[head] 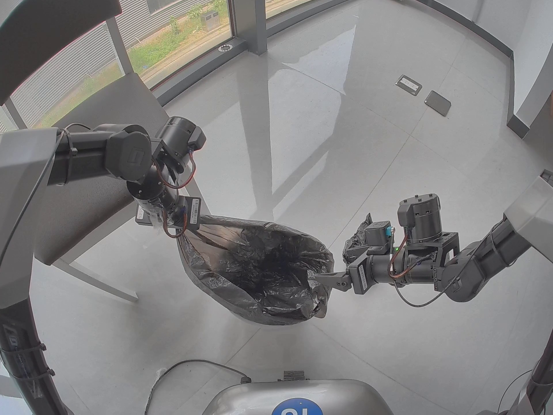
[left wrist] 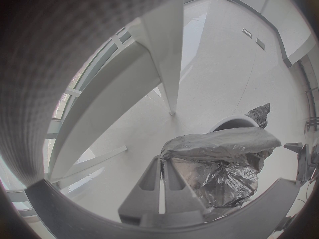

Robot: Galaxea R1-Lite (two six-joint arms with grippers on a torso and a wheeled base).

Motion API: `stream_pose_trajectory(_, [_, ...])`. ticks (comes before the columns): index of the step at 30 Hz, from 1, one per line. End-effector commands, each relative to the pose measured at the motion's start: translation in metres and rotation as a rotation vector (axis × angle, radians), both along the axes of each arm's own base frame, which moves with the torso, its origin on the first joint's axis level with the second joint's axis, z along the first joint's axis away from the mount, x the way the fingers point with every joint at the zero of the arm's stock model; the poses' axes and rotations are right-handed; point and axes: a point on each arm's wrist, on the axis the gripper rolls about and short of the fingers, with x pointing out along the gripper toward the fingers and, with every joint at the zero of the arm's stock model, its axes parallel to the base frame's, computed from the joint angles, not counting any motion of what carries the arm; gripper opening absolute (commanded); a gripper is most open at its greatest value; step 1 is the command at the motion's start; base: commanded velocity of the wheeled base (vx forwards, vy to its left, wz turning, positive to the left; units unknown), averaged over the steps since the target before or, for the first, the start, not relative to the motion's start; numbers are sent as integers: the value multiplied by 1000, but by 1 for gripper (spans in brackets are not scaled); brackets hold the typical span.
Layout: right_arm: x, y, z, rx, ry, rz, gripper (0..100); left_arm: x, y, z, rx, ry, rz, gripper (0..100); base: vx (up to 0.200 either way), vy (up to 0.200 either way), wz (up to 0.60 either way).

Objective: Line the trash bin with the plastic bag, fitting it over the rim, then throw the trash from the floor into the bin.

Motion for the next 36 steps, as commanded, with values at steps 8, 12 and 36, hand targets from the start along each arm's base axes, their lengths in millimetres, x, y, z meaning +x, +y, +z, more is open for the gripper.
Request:
stream_pose_trajectory(8, [-1,2,0,0,-1,7,100,-5,-1,-6,38,25,-14,100,0,0,0])
stream_pose_trajectory(12, [-1,2,1,2,-4,7,100,-6,-1,-8,42,32,-15,100,0,0,0])
stream_pose_trajectory(36, [-9,12,7,-7,-37,53,100,-43,-22,23,8,-32,-98,100,0,0,0])
